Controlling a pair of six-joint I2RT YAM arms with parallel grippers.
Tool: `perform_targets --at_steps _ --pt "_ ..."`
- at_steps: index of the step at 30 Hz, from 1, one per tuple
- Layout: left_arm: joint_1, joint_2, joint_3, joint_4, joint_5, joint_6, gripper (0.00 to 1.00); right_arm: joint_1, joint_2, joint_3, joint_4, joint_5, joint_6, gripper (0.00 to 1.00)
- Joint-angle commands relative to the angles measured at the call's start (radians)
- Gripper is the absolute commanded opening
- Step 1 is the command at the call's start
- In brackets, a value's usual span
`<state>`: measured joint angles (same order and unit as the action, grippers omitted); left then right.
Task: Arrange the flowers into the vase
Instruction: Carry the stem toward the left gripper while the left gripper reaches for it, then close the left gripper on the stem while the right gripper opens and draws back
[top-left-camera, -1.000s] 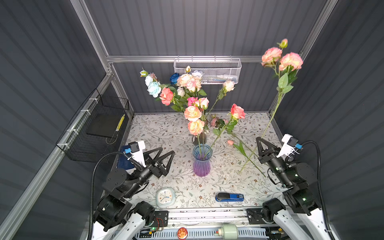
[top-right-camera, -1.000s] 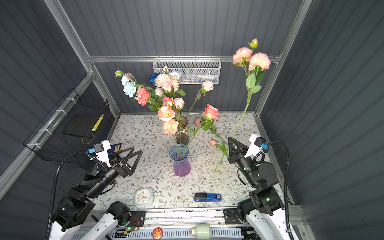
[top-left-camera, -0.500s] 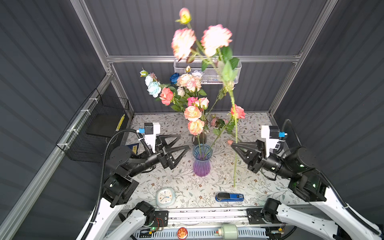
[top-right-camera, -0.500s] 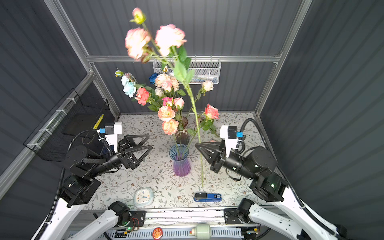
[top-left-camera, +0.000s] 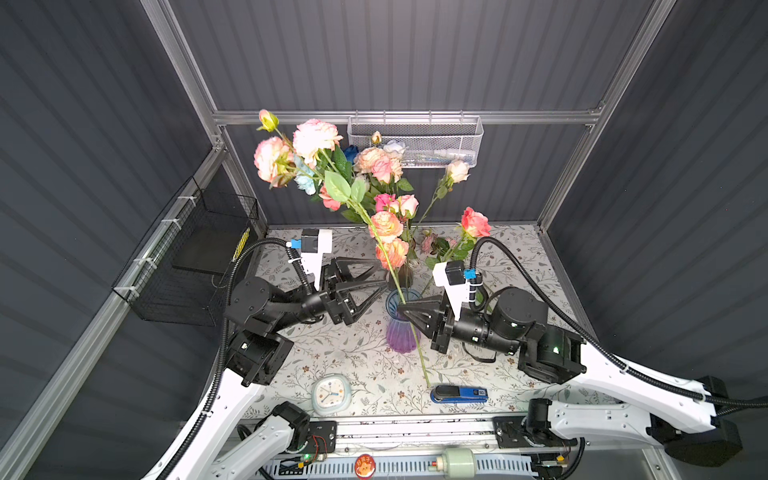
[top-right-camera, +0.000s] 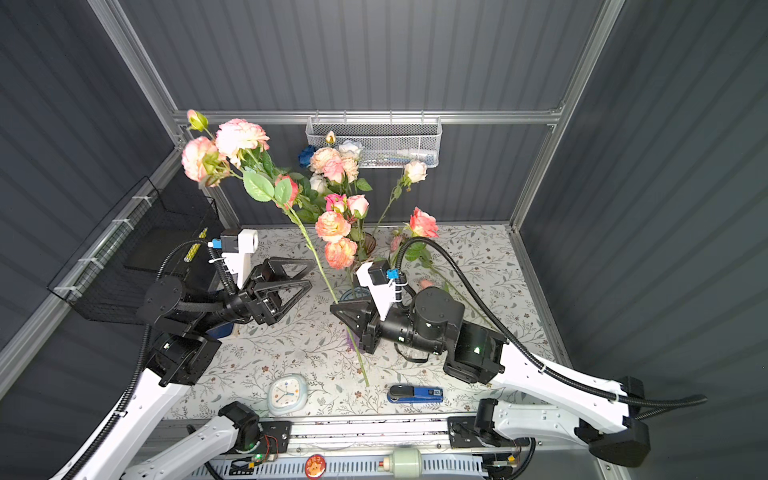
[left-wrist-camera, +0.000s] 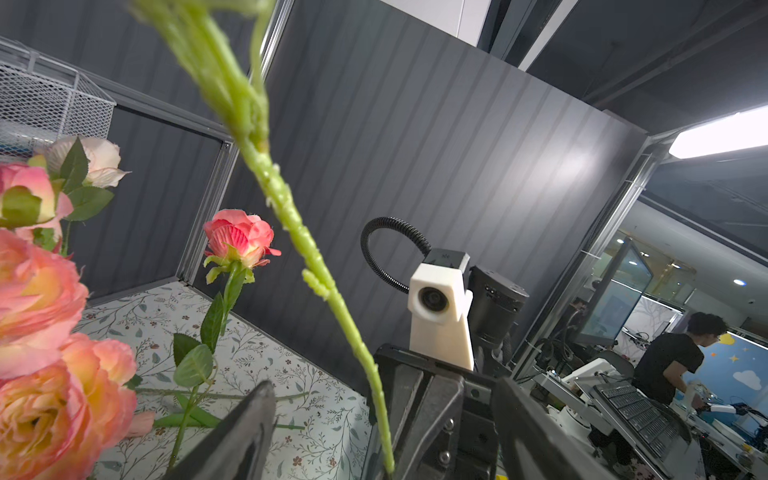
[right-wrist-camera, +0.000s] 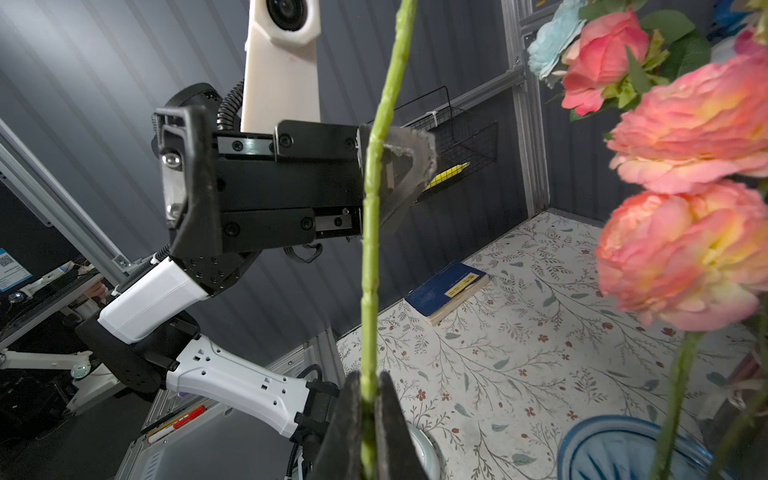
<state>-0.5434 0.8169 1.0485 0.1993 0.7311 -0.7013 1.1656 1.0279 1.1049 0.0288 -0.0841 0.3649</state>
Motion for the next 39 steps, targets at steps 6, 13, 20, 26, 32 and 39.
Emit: perform_targets --at_steps 6,13,20,26,32,39 --pt "0.003 0.012 0.037 0.043 0.029 -0.004 0.58 0.022 0.044 0.056 0.065 -0.002 -0.013 0.00" --pt "0.004 0.010 0.041 0.058 0.027 -0.005 0.23 0.023 0.072 0.038 0.048 0.015 0.005 0.00" --pt "0.003 0.008 0.086 -0.060 -0.029 0.075 0.00 0.024 0.069 0.021 0.007 0.046 0.016 0.09" --pt "0.003 0.003 0.136 -0.196 -0.114 0.205 0.00 0.025 -0.030 -0.030 -0.033 0.119 -0.026 0.59" --pt "0.004 0.032 0.184 -0.281 -0.242 0.354 0.00 0.022 -0.204 -0.089 -0.091 0.264 -0.078 0.63" --pt "0.004 0.134 0.224 -0.159 -0.286 0.393 0.00 0.023 -0.341 -0.118 -0.142 0.351 -0.103 0.63"
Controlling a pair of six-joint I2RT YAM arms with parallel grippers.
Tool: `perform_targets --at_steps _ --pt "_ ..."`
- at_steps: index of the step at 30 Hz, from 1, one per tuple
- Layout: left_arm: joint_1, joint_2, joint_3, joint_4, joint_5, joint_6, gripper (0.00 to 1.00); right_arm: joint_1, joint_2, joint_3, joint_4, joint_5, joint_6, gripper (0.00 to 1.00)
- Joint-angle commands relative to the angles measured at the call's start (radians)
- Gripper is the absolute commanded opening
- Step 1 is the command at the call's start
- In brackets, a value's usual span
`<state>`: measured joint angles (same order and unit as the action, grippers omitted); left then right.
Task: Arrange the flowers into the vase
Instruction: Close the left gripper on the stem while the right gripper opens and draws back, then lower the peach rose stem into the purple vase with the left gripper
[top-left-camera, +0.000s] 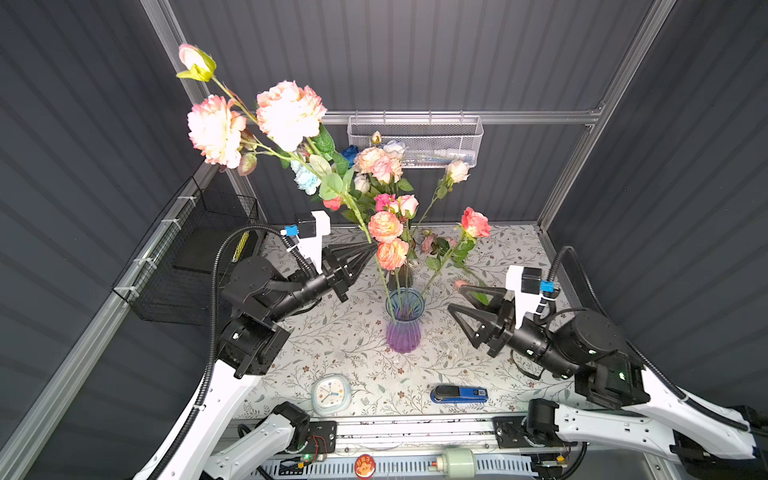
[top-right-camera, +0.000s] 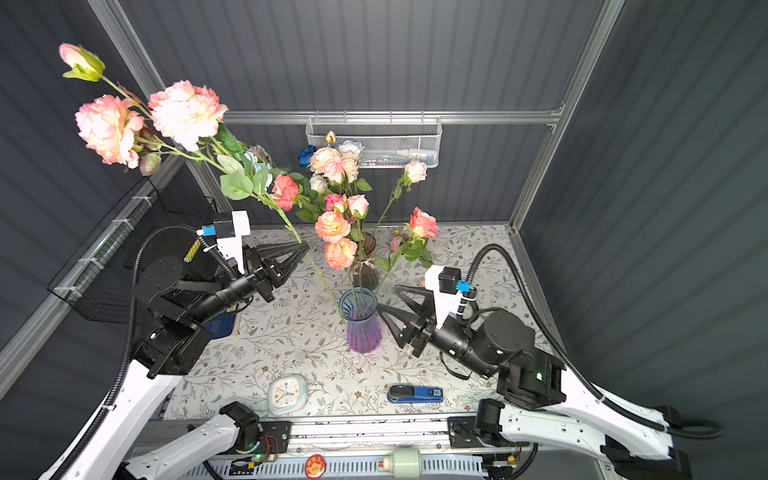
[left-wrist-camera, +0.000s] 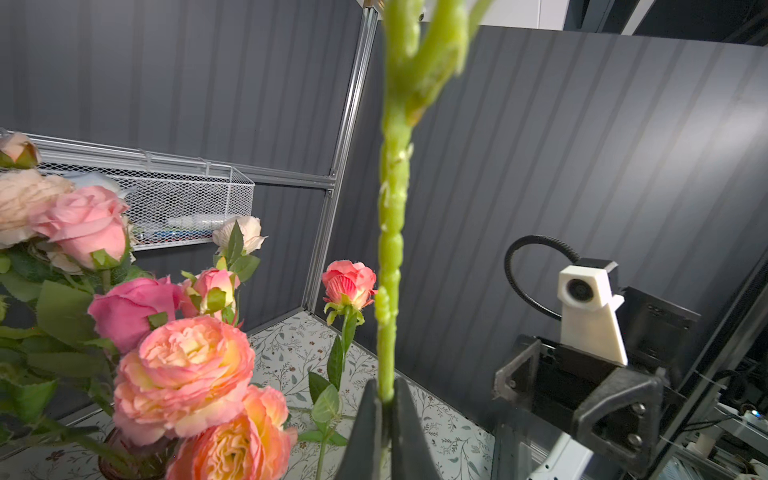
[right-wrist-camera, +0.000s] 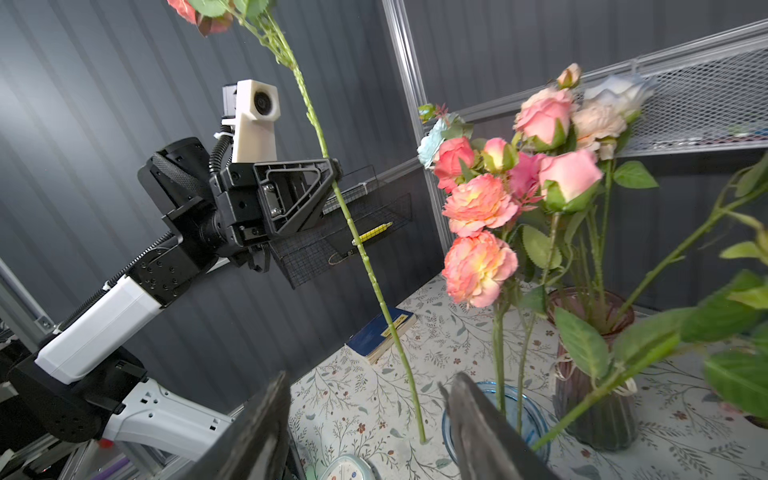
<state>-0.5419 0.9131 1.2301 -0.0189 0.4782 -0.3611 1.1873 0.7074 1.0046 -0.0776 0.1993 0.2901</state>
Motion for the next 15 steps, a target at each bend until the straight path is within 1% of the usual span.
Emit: perform_targets --at_steps 1,6,11,15 --pt "0.002 0.057 0.048 0.077 -0.033 0.054 0.00 0.001 -0.030 -0.018 -0.044 0.079 -0.030 0.63" --pt "0.002 0.132 0.040 0.134 -0.032 0.057 0.00 0.001 -0.062 -0.021 -0.071 0.101 -0.034 0.62" --pt "0.002 0.146 -0.071 0.194 -0.032 0.030 0.00 0.000 -0.075 -0.028 -0.092 0.119 -0.035 0.62" --pt "0.003 0.114 -0.153 0.193 -0.035 0.011 0.00 0.000 -0.076 -0.034 -0.093 0.134 -0.040 0.63"
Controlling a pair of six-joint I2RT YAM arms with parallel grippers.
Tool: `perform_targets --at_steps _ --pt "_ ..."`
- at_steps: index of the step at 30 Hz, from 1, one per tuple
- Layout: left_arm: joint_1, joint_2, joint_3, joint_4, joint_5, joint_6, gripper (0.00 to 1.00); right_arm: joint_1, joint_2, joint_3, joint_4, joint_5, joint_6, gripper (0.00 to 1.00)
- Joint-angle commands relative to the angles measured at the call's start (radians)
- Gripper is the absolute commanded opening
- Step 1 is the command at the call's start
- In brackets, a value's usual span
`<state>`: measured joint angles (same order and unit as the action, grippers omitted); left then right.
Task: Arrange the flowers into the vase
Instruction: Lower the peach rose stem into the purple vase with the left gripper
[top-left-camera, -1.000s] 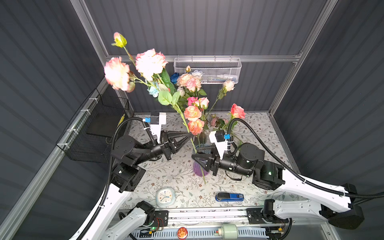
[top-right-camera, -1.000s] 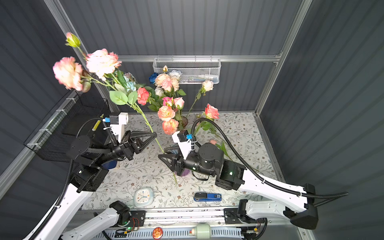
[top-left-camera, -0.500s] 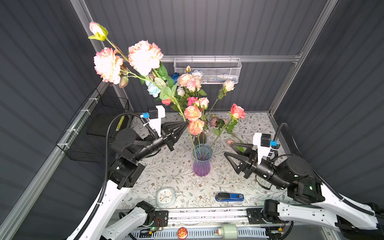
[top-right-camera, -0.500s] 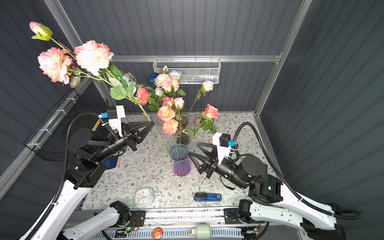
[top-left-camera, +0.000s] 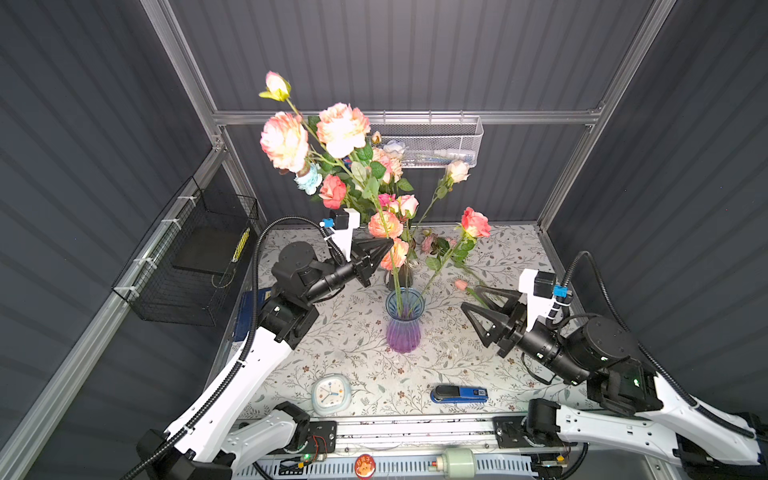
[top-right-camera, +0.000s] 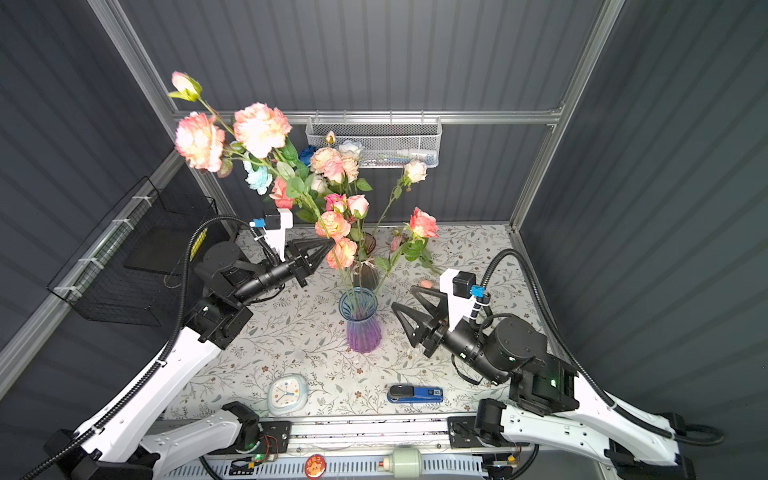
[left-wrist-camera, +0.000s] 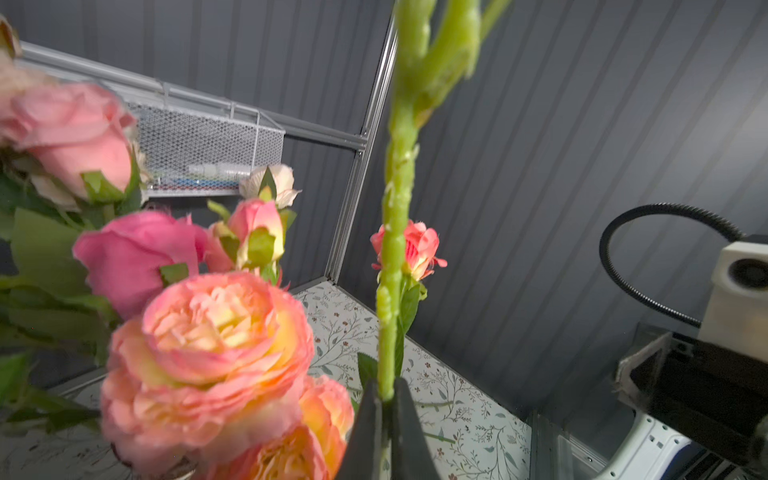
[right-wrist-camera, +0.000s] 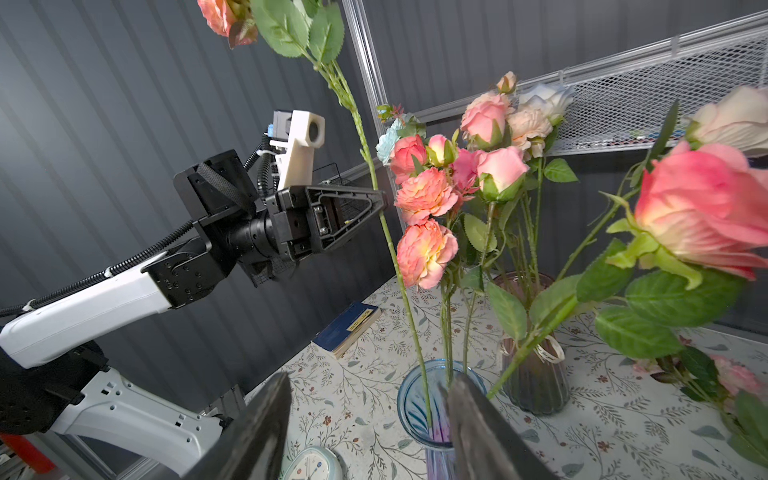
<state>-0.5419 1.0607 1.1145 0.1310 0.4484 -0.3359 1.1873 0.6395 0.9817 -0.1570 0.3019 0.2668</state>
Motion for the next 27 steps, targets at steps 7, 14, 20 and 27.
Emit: perform_targets --at_steps 7,14,20,27 --pt "0.003 -0.108 -0.104 -0.043 -0.015 -0.029 0.48 0.000 0.005 -0.023 0.007 0.040 -0.018 0.68" --pt "0.002 -0.187 -0.131 -0.115 -0.076 -0.064 0.77 -0.001 0.026 -0.018 -0.007 0.039 -0.006 0.70" --pt "0.002 -0.192 -0.114 -0.226 -0.086 -0.092 0.80 -0.003 0.029 -0.025 -0.027 0.052 0.005 0.71" --pt "0.002 -0.095 0.083 -0.550 -0.111 -0.053 0.75 -0.019 0.037 -0.030 -0.048 0.043 0.024 0.72"
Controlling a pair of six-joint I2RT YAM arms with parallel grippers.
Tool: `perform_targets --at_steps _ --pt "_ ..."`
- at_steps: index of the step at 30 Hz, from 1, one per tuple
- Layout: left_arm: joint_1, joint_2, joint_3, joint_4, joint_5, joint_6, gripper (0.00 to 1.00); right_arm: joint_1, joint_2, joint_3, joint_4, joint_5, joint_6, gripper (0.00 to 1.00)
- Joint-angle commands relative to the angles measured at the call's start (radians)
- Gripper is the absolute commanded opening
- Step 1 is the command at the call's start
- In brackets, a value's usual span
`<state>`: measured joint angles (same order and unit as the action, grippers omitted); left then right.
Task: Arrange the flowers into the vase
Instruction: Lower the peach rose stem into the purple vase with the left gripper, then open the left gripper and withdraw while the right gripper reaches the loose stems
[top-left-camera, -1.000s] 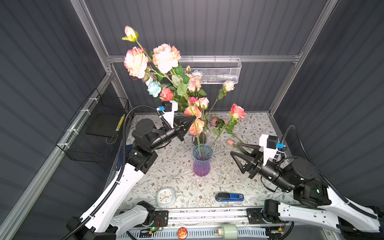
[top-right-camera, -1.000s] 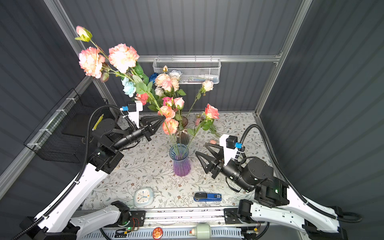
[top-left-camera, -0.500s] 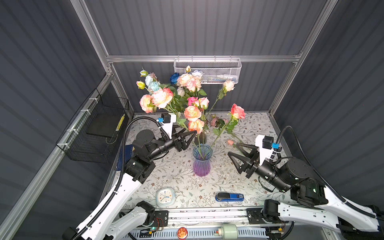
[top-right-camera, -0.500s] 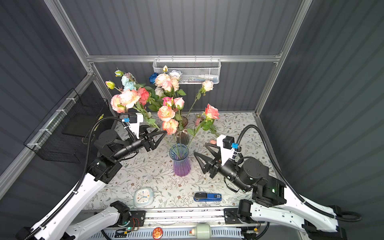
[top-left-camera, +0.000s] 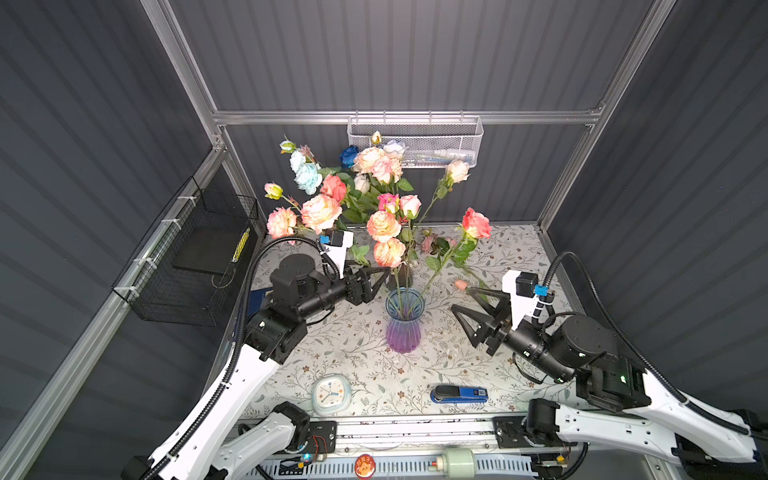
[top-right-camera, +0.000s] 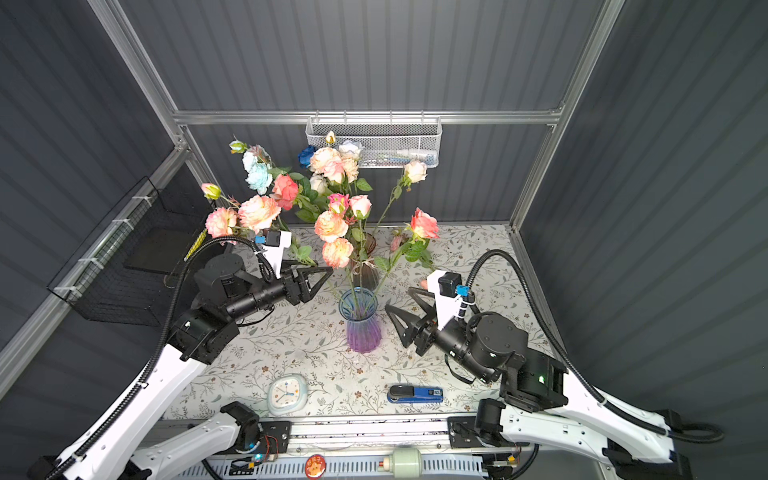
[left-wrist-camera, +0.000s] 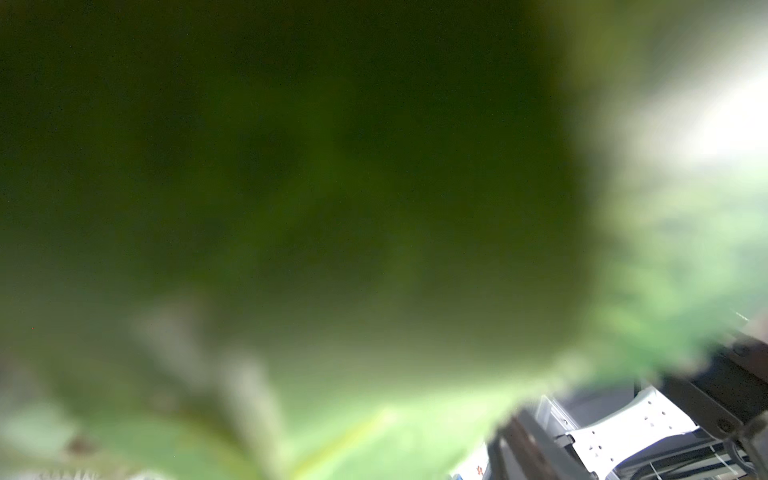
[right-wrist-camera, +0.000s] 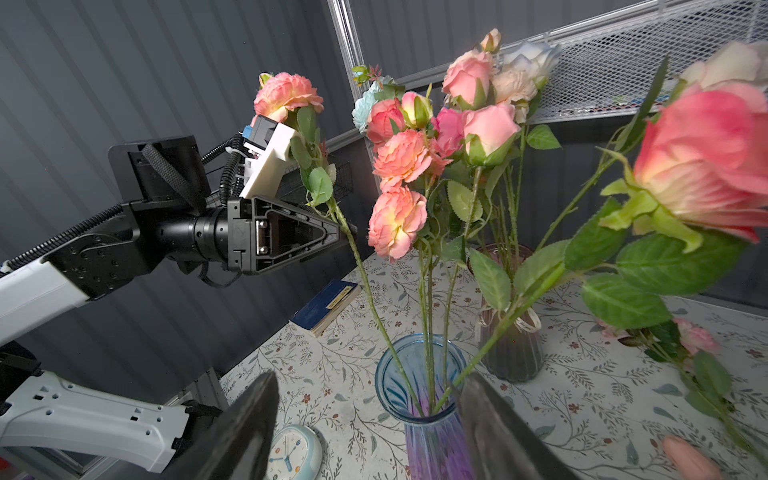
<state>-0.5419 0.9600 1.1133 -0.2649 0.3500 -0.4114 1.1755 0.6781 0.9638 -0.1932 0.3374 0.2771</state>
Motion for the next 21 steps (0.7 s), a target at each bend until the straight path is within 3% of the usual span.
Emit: perform_targets --at_steps 1,6,9,21 --pt "0.001 0.018 0.113 -0.202 -0.013 0.035 0.76 -0.010 -0.001 -0.015 -0.015 0.007 0.016 0.72" --pt "-0.007 0.109 0.233 -0.424 -0.052 0.075 0.78 -0.029 -0.003 -0.025 -0.019 -0.004 0.025 0.72" --pt "-0.010 0.106 0.229 -0.484 -0.087 0.080 0.80 -0.038 -0.009 -0.030 -0.020 -0.016 0.028 0.73" --pt "-0.010 -0.019 0.127 -0.443 -0.149 0.075 0.88 -0.048 -0.018 -0.038 -0.033 -0.045 0.046 0.75"
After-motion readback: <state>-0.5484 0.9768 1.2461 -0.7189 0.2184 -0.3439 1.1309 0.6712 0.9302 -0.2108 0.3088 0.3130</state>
